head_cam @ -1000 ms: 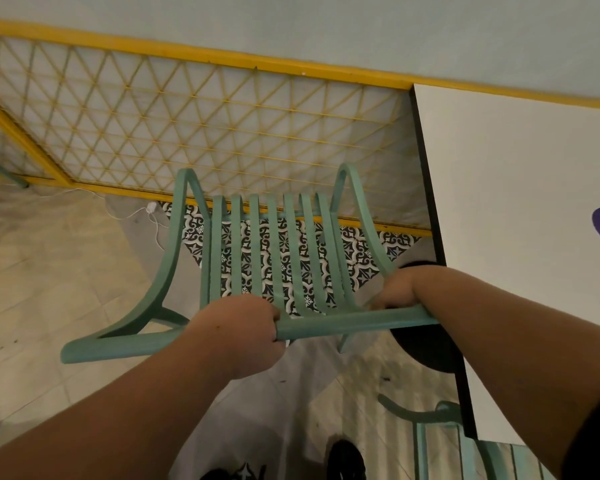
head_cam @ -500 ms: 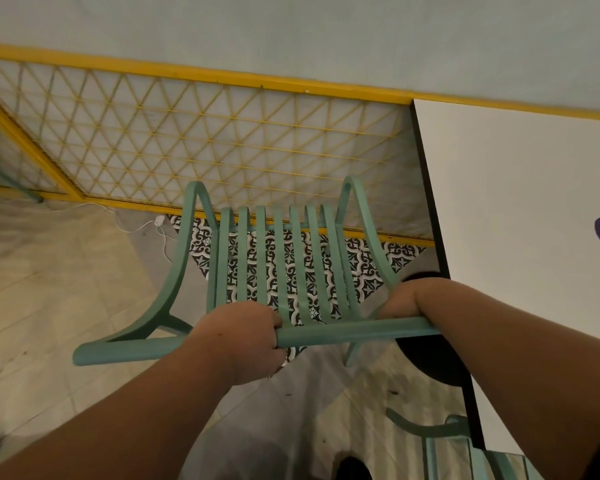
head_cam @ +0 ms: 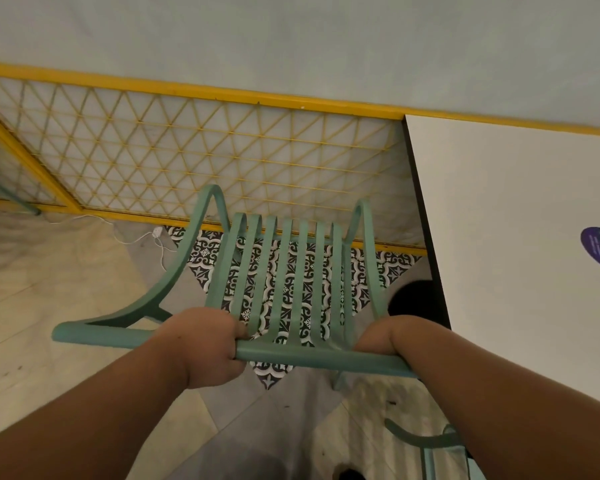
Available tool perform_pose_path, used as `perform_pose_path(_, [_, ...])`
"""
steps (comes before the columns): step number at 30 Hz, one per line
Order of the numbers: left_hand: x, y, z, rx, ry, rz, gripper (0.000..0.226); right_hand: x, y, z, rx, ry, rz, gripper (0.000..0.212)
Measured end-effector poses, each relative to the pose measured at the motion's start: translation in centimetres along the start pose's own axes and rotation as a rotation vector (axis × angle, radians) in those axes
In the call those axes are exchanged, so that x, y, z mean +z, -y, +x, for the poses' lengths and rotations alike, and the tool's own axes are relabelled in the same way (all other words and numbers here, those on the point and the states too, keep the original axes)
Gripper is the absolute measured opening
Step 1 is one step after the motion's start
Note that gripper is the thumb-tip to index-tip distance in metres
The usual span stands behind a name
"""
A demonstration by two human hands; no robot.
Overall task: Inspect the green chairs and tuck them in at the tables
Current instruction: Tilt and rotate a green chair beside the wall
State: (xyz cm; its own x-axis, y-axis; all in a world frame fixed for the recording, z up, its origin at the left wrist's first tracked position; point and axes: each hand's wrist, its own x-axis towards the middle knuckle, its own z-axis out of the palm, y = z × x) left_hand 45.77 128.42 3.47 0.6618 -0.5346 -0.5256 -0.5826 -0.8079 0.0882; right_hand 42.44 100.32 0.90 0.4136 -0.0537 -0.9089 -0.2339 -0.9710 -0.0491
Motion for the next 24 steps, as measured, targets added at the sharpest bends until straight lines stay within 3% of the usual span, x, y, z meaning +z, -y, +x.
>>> perform_pose_path(7, [0.9, 3.5, 0.2, 0.048, -0.050, 0.083, 0.054, 1.2, 1.6, -0.2, -0.007, -0.010, 0.111, 0.047])
perform_pose_path(14, [-0.5, 6.0, 0.2, 0.030, 0.005, 0.207, 0.047, 2.3, 3.9, -0.1, -0.051, 0.020, 0.169, 0.061])
perform_pose_path(20, [-0.8, 6.5, 0.3, 0.017, -0.019, 0.214, 0.051, 2.4, 4.6, 0.5, -0.062, 0.030, 0.163, 0.057])
perform_pose_path(24, [-0.8, 6.4, 0.3, 0.011, -0.027, 0.208, 0.077, 2.7, 4.5, 1.5, -0.057, -0.014, 0.095, 0.059])
